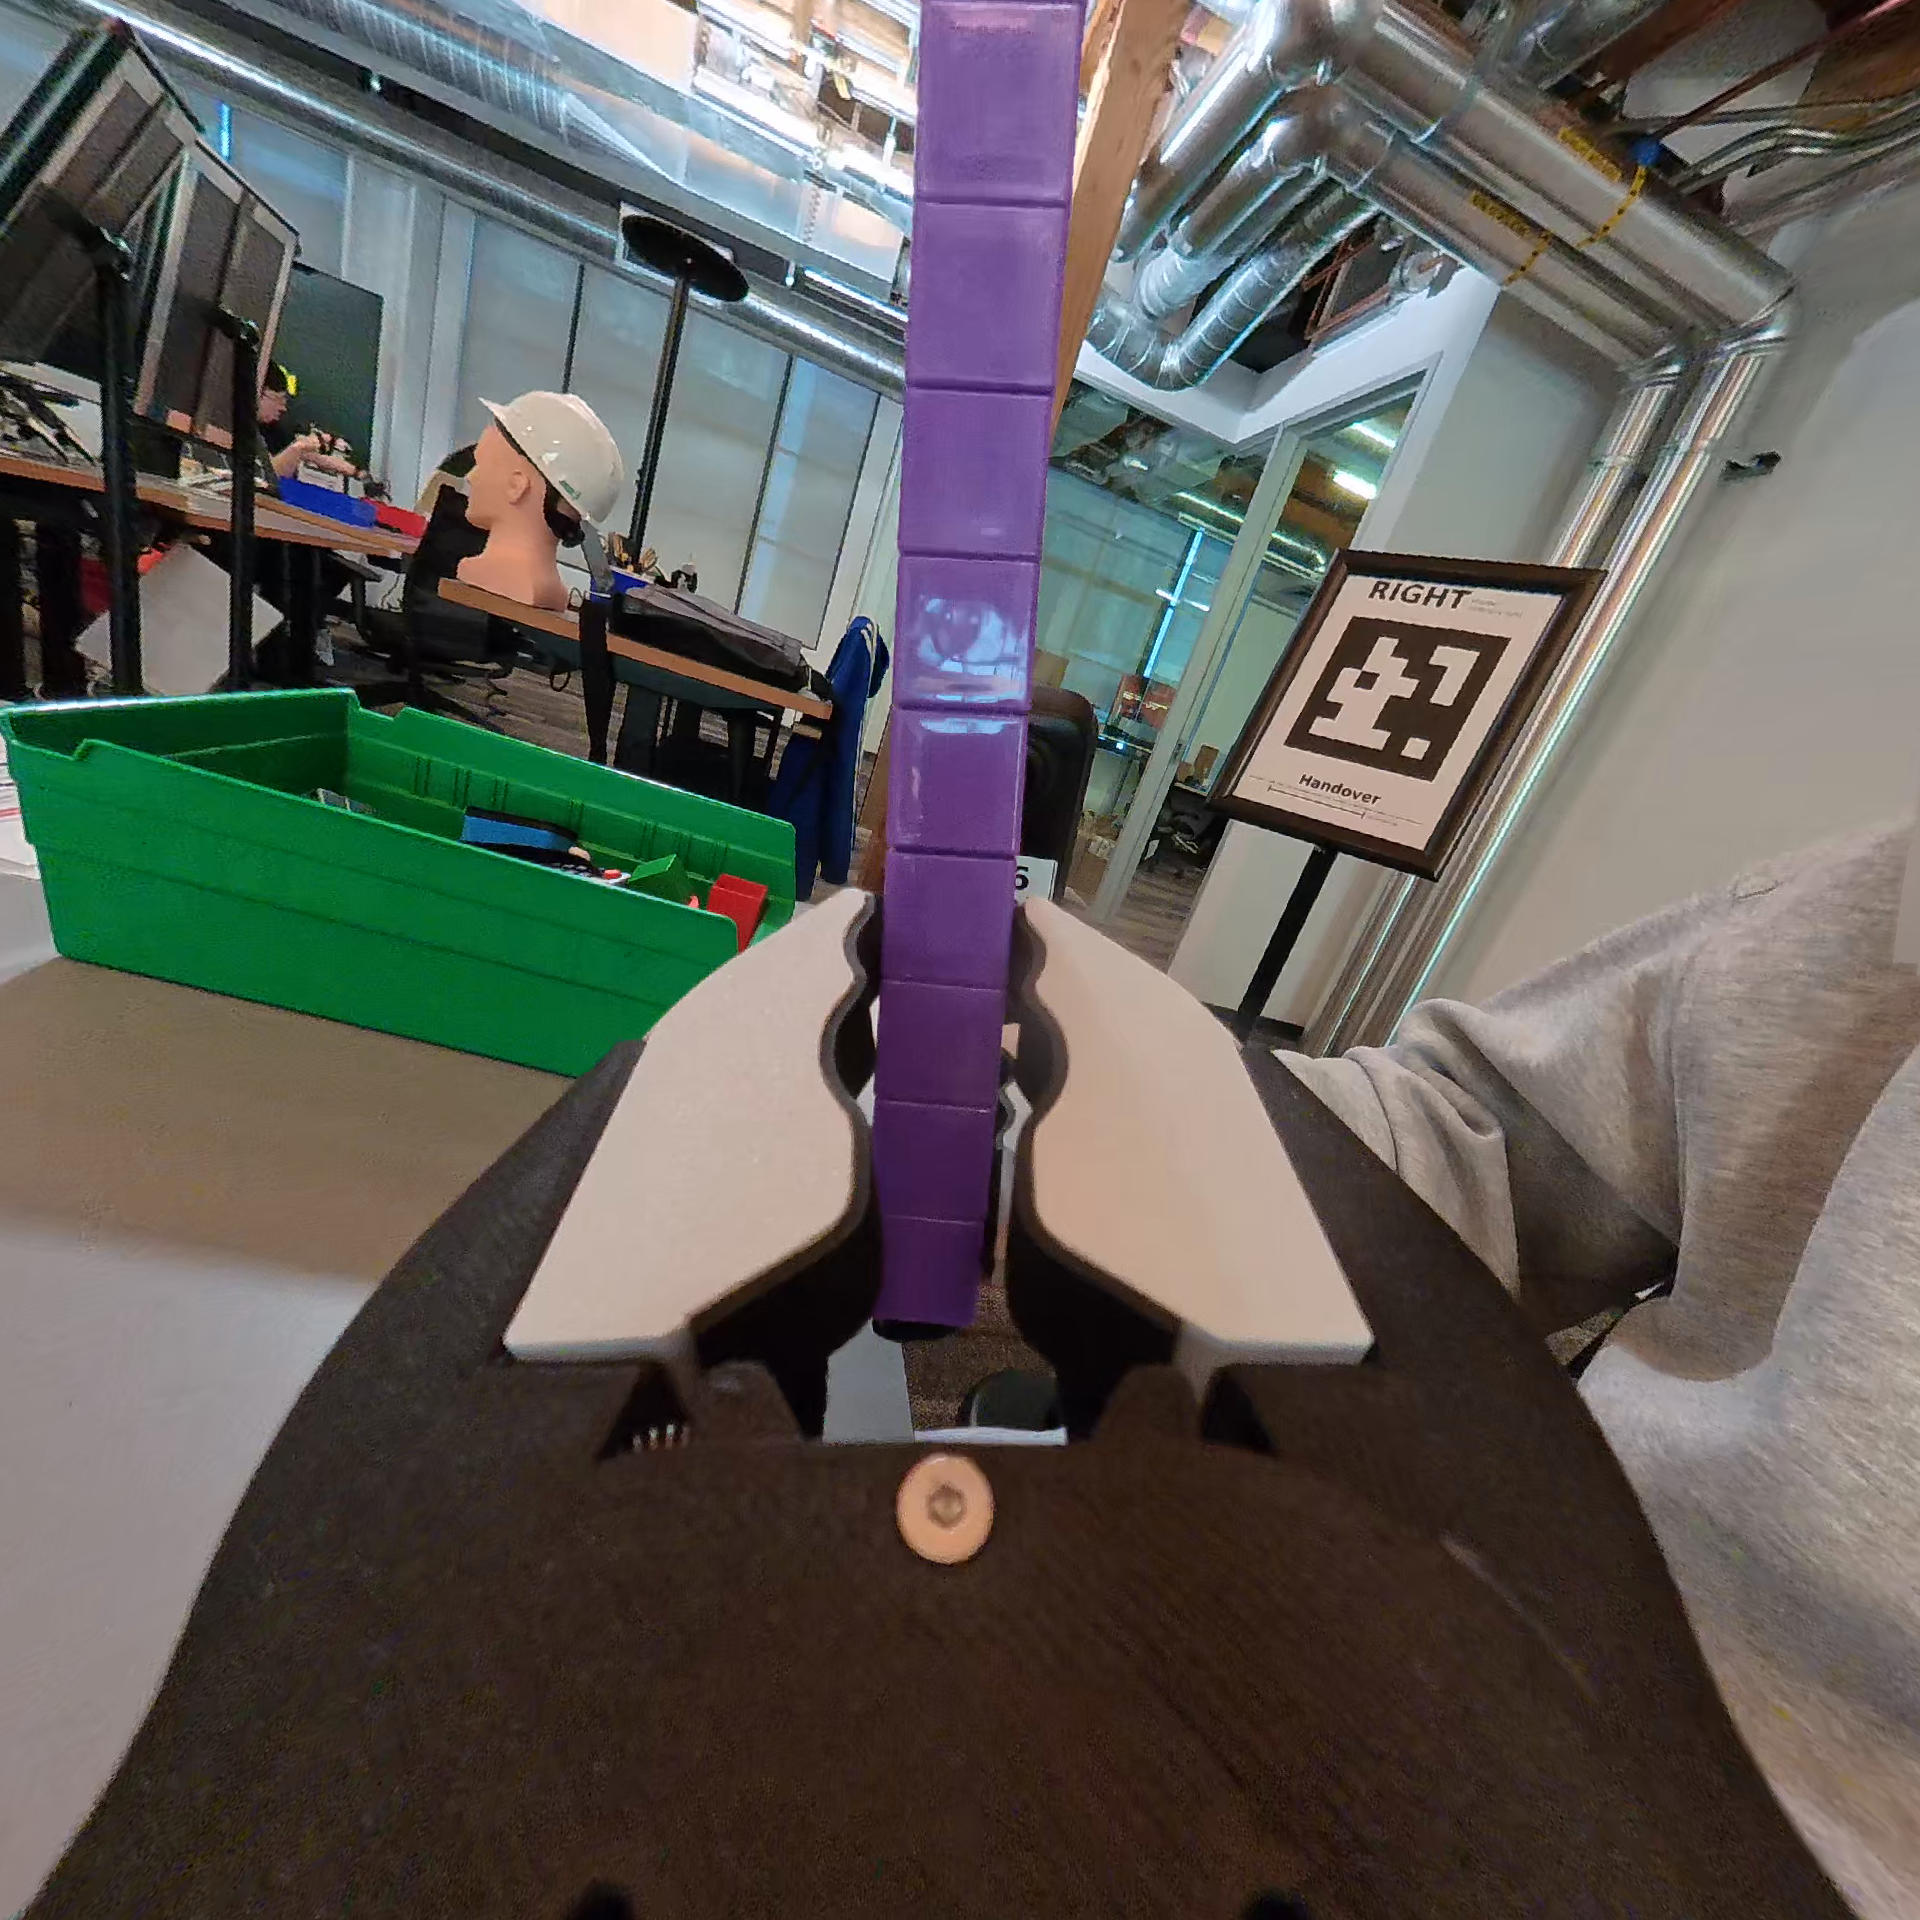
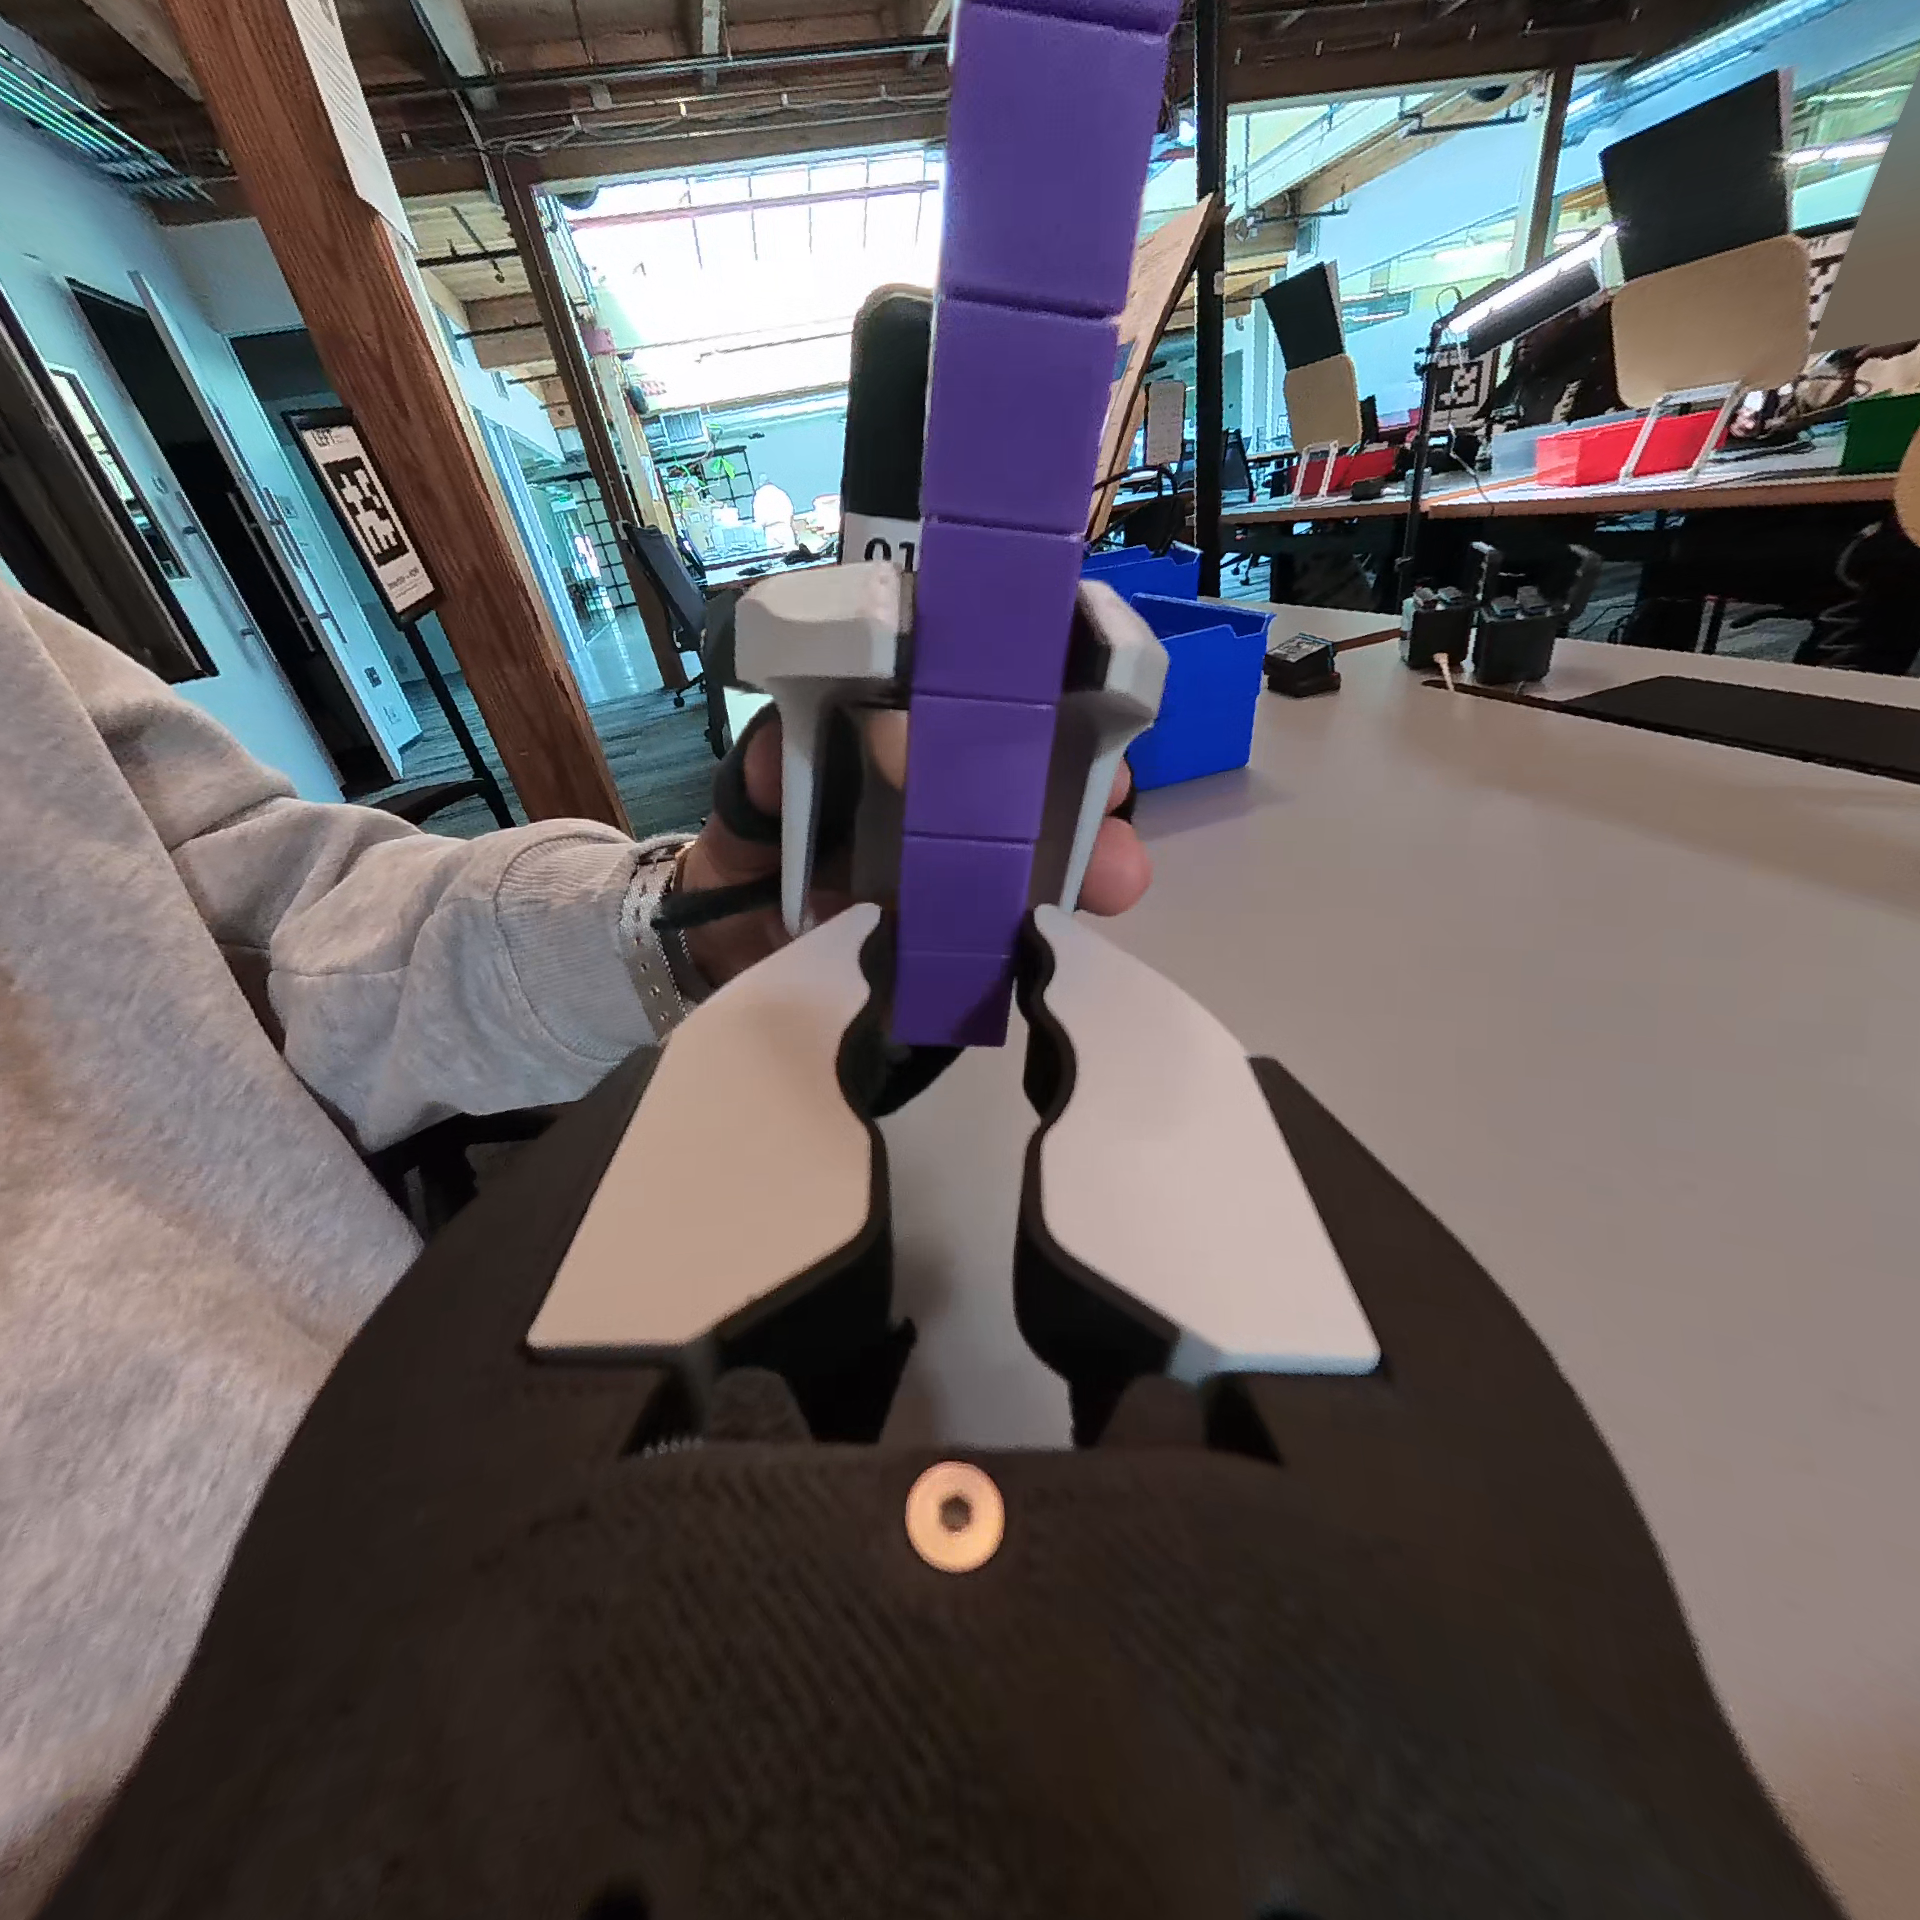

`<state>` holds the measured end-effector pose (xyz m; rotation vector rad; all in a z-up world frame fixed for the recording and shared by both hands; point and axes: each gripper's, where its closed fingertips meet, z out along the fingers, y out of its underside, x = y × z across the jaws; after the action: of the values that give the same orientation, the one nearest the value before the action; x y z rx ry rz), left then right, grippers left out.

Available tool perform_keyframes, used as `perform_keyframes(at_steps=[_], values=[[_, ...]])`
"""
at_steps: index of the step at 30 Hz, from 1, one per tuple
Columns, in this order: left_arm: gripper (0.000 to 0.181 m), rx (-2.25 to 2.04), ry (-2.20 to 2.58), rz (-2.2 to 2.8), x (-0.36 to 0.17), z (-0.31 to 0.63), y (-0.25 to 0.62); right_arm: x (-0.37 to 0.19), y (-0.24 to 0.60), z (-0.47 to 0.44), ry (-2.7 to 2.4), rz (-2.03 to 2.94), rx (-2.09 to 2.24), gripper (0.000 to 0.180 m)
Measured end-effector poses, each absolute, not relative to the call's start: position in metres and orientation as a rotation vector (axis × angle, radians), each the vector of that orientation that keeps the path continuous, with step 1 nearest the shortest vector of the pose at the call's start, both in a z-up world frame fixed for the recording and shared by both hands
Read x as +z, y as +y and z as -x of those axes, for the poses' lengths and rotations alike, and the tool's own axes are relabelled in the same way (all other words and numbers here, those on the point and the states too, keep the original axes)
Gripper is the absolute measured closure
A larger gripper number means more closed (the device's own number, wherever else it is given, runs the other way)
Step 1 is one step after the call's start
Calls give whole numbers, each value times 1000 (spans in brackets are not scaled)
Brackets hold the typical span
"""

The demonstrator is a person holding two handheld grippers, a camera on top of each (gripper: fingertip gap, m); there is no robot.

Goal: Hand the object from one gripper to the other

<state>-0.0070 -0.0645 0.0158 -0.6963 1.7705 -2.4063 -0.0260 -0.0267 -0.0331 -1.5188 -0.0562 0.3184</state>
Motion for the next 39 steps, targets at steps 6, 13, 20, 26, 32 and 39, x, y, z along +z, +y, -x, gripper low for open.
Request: perform_keyframes(at_steps=[6,13,20,26,32,39], values=[[148,-2380,1763,708,18,6,-62,-35,-28,24,-64,1535,301,157],[137,-2393,1712,707,34,7,-51,-43,-25,31,-94,1572,330,158],[116,-2371,1664,669,60,13,-44,-49,-20,41,-126,1598,352,158],[124,-2359,1620,672,77,17,-39,-50,-19,44,-134,1601,362,158],[129,-2354,1611,692,79,17,-37,-52,-19,47,-150,1611,365,158],[155,-2395,1633,733,79,17,-32,-55,-19,49,-164,1622,366,158]])
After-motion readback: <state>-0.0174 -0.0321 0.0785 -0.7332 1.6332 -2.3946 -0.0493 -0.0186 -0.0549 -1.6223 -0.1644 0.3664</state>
